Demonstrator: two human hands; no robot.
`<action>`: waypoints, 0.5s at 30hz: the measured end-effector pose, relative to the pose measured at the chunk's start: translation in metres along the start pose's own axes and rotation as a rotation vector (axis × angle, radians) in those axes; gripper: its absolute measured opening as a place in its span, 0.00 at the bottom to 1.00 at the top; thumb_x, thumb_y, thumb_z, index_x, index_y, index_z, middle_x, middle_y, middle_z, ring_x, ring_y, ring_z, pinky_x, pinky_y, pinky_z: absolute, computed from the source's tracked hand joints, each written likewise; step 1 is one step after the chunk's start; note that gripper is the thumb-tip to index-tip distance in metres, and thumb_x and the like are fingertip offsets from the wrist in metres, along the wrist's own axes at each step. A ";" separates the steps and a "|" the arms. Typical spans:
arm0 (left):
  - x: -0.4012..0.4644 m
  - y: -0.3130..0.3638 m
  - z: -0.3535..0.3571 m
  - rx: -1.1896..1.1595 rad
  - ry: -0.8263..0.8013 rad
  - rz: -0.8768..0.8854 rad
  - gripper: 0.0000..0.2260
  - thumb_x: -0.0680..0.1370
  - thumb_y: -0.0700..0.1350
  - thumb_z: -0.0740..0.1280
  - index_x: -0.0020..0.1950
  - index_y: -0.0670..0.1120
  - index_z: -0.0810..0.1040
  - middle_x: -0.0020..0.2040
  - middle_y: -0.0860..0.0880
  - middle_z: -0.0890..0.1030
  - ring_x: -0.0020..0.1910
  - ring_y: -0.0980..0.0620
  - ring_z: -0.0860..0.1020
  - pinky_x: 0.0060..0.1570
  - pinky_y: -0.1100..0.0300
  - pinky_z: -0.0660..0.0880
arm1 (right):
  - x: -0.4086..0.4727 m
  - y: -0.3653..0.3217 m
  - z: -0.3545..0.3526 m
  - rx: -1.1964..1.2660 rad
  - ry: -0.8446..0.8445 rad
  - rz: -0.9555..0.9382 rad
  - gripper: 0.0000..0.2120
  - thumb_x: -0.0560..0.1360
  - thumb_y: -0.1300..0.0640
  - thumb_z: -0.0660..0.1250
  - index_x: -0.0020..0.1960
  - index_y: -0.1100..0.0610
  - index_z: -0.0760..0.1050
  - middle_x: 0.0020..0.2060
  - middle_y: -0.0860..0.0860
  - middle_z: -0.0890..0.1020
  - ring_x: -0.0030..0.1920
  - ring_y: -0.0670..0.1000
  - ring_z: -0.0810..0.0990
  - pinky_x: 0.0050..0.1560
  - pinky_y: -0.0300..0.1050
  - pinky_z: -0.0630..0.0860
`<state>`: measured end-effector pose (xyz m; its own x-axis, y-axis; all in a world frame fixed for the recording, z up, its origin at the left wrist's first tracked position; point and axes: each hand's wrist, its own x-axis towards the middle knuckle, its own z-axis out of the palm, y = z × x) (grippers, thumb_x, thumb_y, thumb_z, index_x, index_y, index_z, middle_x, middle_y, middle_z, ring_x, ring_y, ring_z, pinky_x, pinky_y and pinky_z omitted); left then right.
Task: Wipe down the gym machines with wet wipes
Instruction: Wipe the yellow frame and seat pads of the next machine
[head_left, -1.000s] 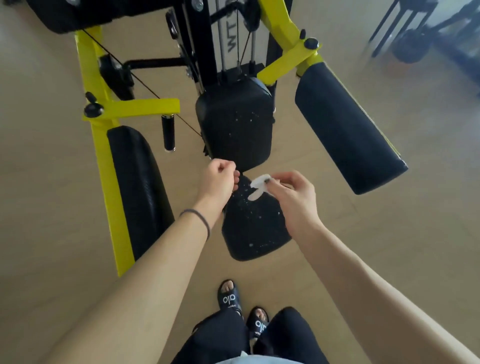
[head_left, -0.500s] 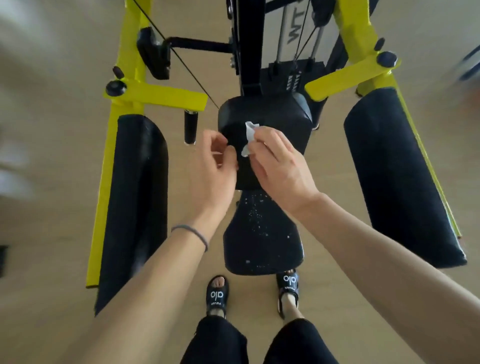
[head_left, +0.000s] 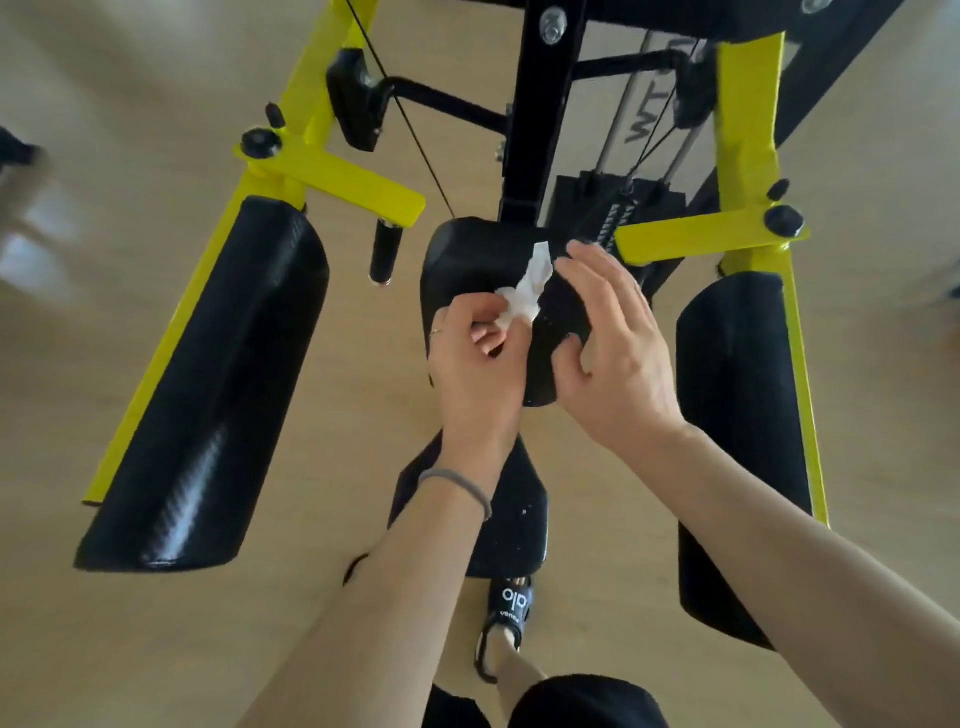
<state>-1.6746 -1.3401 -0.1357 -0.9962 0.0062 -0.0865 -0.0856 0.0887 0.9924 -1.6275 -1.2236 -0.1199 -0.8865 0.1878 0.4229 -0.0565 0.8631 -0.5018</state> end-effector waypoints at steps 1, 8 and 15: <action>0.000 0.002 0.006 0.051 0.032 0.041 0.06 0.76 0.43 0.73 0.50 0.49 0.78 0.52 0.48 0.78 0.47 0.54 0.79 0.48 0.61 0.78 | 0.004 -0.002 -0.003 0.092 0.009 0.127 0.29 0.73 0.69 0.61 0.74 0.60 0.69 0.74 0.54 0.71 0.76 0.52 0.66 0.75 0.46 0.66; 0.010 0.000 0.003 0.444 0.199 0.359 0.01 0.79 0.38 0.69 0.48 0.44 0.79 0.49 0.49 0.76 0.41 0.55 0.73 0.40 0.70 0.68 | 0.016 -0.014 0.005 0.381 0.080 0.426 0.26 0.78 0.64 0.55 0.76 0.58 0.69 0.75 0.49 0.71 0.75 0.43 0.65 0.74 0.31 0.60; 0.019 -0.002 -0.003 0.242 0.436 0.050 0.03 0.80 0.39 0.68 0.47 0.45 0.78 0.45 0.50 0.77 0.43 0.57 0.74 0.41 0.75 0.68 | 0.014 -0.013 0.015 0.423 0.095 0.453 0.24 0.80 0.63 0.56 0.75 0.57 0.71 0.75 0.47 0.70 0.77 0.41 0.63 0.73 0.30 0.59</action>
<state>-1.6933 -1.3430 -0.1386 -0.9165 -0.3961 0.0565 -0.0835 0.3274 0.9412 -1.6464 -1.2387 -0.1186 -0.8214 0.5493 0.1536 0.1212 0.4313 -0.8940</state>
